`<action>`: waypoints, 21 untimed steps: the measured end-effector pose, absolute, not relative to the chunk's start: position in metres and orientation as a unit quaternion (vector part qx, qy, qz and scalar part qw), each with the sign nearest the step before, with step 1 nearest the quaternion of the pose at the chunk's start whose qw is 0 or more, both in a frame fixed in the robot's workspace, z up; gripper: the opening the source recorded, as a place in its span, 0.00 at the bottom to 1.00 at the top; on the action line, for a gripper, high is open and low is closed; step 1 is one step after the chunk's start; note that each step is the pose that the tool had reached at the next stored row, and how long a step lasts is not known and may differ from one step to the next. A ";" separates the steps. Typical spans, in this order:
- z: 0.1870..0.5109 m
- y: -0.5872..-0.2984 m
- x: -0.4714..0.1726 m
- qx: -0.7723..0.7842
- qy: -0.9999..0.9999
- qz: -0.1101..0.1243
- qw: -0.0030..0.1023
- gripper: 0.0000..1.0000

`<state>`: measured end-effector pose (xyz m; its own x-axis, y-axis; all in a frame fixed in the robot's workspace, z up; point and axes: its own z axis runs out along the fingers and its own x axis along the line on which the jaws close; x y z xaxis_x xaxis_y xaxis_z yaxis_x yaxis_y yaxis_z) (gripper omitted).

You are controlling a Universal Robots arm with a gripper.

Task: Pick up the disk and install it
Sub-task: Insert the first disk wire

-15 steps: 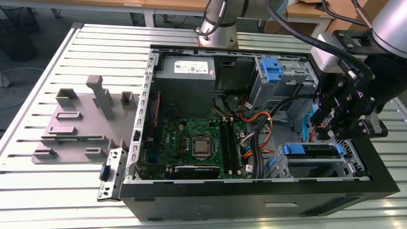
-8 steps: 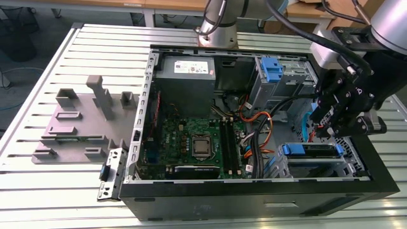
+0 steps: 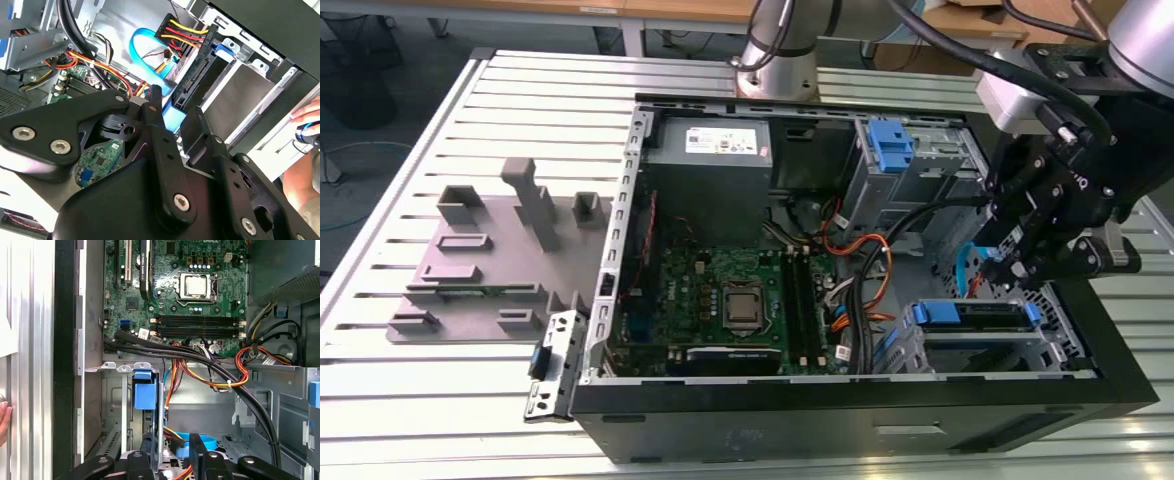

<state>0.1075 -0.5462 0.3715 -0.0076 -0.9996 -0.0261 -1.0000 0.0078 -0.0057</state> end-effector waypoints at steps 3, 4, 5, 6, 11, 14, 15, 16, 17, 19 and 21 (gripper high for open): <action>0.372 -0.544 0.108 -0.704 0.710 0.007 0.011 0.42; 0.371 -0.543 0.108 -0.704 0.710 0.007 0.011 0.42; 0.371 -0.543 0.108 -0.704 0.710 0.007 0.011 0.42; 0.370 -0.542 0.108 -0.704 0.710 0.007 0.011 0.42; 0.366 -0.540 0.110 -0.704 0.710 0.007 0.011 0.42; 0.365 -0.540 0.112 -0.704 0.710 0.007 0.011 0.42; 0.365 -0.540 0.112 -0.704 0.710 0.007 0.011 0.42; 0.365 -0.540 0.113 -0.704 0.710 0.007 0.011 0.42; 0.365 -0.541 0.113 -0.704 0.710 0.007 0.012 0.42; 0.364 -0.543 0.113 -0.704 0.710 0.007 0.011 0.42; 0.364 -0.545 0.113 -0.704 0.710 0.007 0.011 0.42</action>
<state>0.1131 -0.5453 0.3642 -0.0076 -0.9996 -0.0265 -1.0000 0.0078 -0.0057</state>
